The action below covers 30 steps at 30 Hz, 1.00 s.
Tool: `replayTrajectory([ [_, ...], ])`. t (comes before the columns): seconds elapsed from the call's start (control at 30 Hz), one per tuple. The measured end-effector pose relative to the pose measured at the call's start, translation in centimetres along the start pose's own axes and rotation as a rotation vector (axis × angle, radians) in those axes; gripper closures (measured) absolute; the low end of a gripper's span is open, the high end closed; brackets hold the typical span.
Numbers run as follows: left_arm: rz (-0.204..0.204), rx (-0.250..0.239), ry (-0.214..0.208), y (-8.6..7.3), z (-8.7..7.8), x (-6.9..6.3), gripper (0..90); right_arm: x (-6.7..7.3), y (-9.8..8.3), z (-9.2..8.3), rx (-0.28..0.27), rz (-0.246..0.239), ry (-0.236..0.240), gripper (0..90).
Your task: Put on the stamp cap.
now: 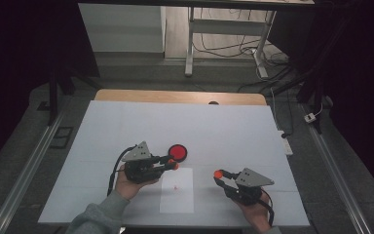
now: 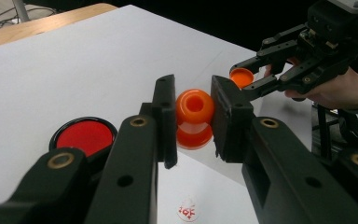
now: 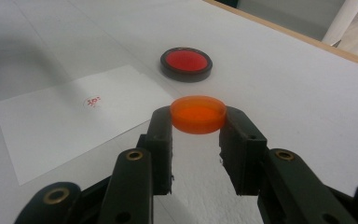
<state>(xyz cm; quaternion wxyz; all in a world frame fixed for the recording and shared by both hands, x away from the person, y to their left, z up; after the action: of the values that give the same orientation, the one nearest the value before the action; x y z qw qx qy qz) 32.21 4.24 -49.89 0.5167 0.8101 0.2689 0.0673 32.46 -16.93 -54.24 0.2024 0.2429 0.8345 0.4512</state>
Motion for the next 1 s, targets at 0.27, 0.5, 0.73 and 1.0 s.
replayTrajectory([
  [0.27,0.001,-0.001,-0.003,0.0,0.1,-0.1,72.1,0.5,0.3,0.6,0.0,-0.006,0.012,64.7],
  [0.5,0.001,-0.003,-0.007,0.1,0.2,-0.2,72.1,0.9,0.5,1.1,0.004,-0.012,0.021,64.6],
  [0.73,0.002,-0.003,-0.009,0.1,0.2,-0.3,72.1,1.3,0.7,1.6,0.005,-0.015,0.032,64.6],
  [1.0,0.005,-0.005,-0.012,0.3,0.3,-0.4,72.1,2.2,1.2,2.3,0.004,-0.025,0.05,64.6],
])
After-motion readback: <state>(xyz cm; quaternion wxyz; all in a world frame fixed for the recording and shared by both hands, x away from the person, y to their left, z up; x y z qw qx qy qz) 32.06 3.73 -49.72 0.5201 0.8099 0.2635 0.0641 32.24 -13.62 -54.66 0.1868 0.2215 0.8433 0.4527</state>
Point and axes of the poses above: each handheld gripper's, and its own axes: z roughly forward along the jaws, y roughly out of its top, x roughly to its left, the point moved 9 cm from there along z, roughly forward along the jaws, and after that the axes turned 5 degrees about x, right-handed, at the moved point
